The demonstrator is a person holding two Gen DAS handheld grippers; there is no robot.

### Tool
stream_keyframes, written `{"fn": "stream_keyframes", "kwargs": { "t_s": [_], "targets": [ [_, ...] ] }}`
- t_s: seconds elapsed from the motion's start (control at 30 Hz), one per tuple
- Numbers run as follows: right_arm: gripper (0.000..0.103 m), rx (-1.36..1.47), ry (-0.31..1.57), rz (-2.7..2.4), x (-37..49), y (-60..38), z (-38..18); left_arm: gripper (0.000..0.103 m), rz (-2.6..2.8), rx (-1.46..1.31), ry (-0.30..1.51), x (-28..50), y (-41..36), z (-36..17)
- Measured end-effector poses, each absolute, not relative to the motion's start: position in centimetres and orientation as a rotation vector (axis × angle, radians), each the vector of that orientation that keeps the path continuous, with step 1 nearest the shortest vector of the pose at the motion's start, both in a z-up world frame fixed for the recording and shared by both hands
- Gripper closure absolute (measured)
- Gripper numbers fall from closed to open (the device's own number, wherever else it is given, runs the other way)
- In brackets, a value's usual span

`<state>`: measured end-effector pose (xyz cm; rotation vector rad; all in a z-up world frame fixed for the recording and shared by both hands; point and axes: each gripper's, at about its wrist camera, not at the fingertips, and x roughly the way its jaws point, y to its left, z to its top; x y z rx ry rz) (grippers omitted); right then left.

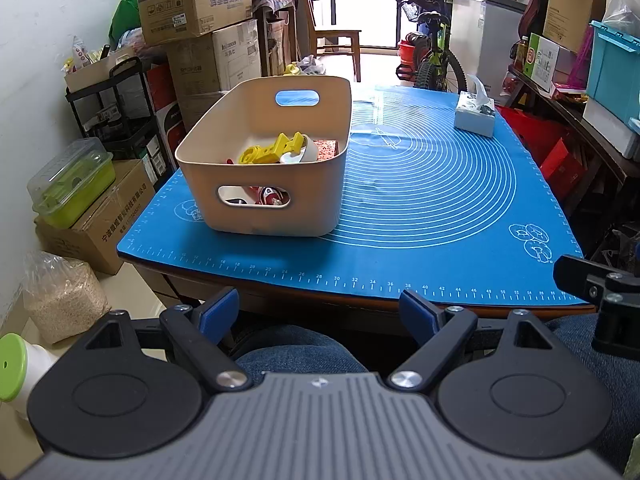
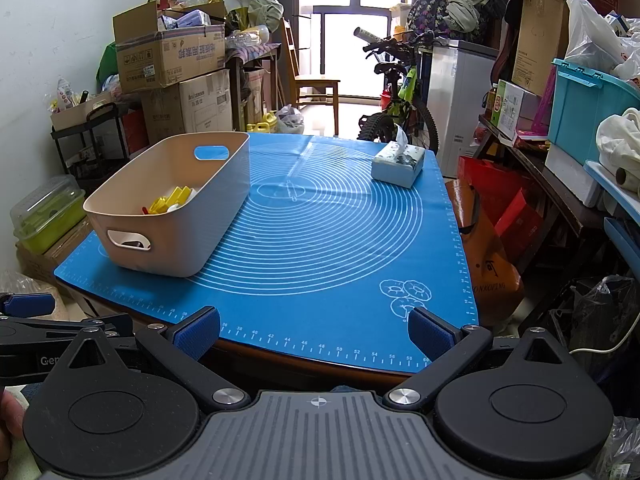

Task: Organize rigid objects

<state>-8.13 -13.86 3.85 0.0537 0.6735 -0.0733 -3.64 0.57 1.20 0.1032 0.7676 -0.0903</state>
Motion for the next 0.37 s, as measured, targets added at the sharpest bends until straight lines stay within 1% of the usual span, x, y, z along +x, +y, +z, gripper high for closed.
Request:
{"fn": "stream_keyframes", "kwargs": {
  "t_s": [0.37],
  "targets": [
    [0.003,0.054,0.674,-0.073,-8.13,-13.89,3.85,0.016,-0.091,0.105,0.763,-3.71,0.53,1.26]
  ]
}}
